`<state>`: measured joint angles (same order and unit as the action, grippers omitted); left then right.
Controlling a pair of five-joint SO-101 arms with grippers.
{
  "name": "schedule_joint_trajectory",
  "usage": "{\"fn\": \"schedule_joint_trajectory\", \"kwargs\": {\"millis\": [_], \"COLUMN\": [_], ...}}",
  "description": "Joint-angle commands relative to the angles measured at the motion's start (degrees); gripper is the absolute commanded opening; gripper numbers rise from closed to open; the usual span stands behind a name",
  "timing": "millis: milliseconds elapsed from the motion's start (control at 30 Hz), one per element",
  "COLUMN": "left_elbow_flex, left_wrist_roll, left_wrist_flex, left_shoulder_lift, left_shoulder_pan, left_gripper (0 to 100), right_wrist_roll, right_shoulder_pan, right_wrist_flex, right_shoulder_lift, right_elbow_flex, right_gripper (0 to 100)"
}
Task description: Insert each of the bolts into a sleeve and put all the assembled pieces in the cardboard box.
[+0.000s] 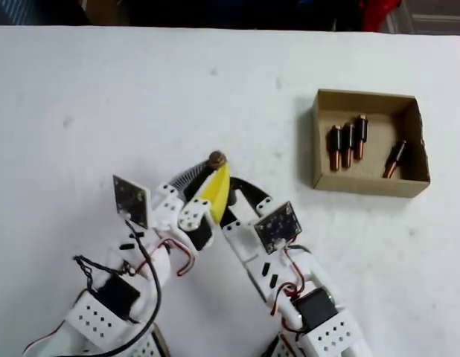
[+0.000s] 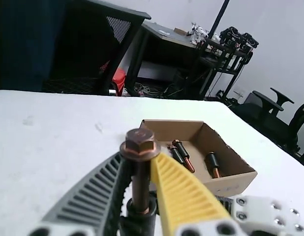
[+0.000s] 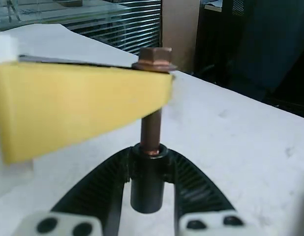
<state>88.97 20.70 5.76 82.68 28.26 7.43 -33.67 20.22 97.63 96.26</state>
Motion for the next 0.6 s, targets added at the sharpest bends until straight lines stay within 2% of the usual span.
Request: {"fn": "schedule_joint_trajectory", "kwargs": {"millis": [0,300,467,567], "left_elbow_flex": [-0.4,-0.5,0.3,0.7], "left_wrist_roll": [0.5,0.4,0.6,0.6], "left_wrist_flex": [-1.8,6.4,7.3,7.5], "left_shoulder_lift": [0.4,0.5,0.5,0.5], "left_shoulder_pan": [1.1,1.1,1.1,0.7], "left_gripper": [2,3,19,23], "right_wrist_roll": [0.7,0.6,0.6,0.6], "right_shoulder_pan": [0.7,1.2,1.5,1.5], "right_wrist_flex": [-1.1,-1.1,-1.1,-1.1], "right_shoulder_lift": [0.7,0.7,0.7,0.7], "right_elbow_flex": [-0.4,-0.4,-0.4,-0.3], "right_gripper": [1.7,1.7,1.7,1.7]}}
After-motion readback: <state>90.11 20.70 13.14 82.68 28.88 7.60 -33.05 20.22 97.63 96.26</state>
